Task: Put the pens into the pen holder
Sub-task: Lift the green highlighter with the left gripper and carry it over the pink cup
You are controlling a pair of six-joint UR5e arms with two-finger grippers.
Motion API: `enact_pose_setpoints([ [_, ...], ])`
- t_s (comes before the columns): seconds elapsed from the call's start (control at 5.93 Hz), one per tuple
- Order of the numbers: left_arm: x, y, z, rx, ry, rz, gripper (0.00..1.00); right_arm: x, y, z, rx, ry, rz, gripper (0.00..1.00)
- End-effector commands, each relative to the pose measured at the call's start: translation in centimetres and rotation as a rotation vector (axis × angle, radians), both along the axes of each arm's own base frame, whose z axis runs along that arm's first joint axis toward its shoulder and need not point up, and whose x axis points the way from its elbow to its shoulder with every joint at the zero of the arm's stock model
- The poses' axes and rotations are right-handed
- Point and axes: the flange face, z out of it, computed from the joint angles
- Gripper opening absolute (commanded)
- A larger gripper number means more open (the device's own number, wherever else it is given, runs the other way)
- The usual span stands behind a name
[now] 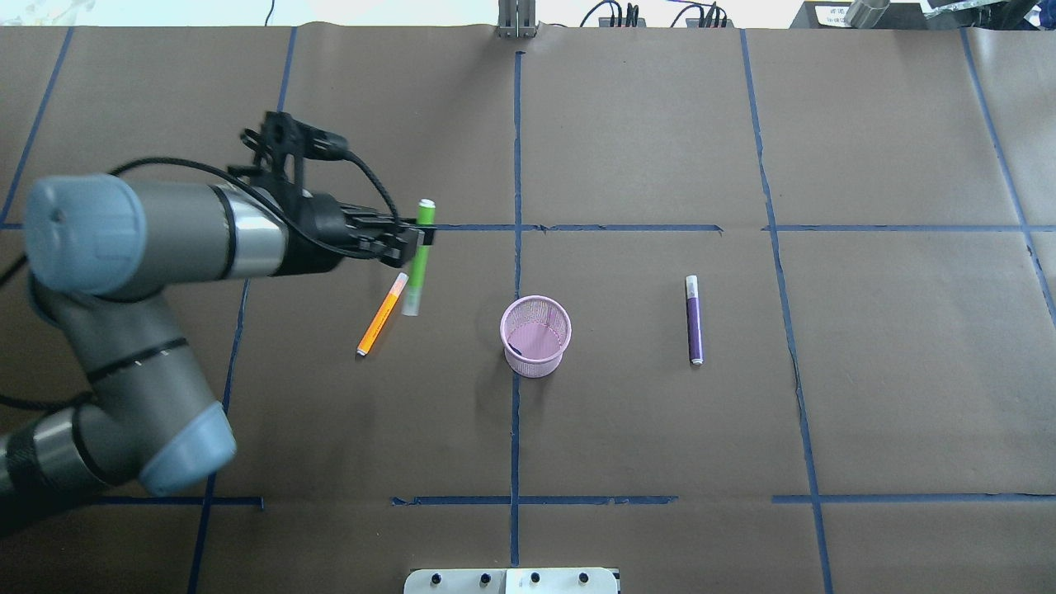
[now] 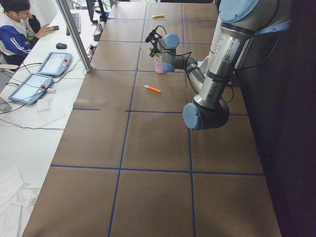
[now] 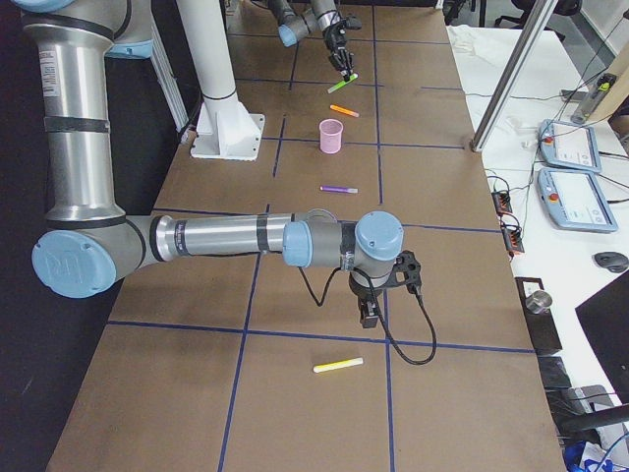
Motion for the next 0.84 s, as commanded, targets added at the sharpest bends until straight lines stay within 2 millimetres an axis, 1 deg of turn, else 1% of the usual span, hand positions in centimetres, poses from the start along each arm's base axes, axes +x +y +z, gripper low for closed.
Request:
enact_pose_setpoints([
  [0.0,4.3,2.9,-1.4,0.050,0.162,-0.053,0.00,0.0,0.3,0.4,-0.008,-0.001,0.001,1.00],
  [0.17,5.4,2.2,-1.4,0.073,0.220,-0.073,0.00,0.0,0.3,0.4,-0.008,-0.001,0.001,1.00],
  [0.34,4.8,0.9,-1.8,0.076,0.226,-0.106,0.00,0.0,0.3,0.4,-0.008,-0.001,0.001,1.00],
  [0.51,5.6,-1.6,-0.8,0.068,0.202,-0.143,0.00,0.0,0.7,0.8,-0.017,-0.001,0.001,1.00],
  [0.67,7.5,-4.4,0.8,0.070,0.196,-0.171,0.00,0.0,0.7,0.8,-0.019,-0.001,0.002,1.00],
])
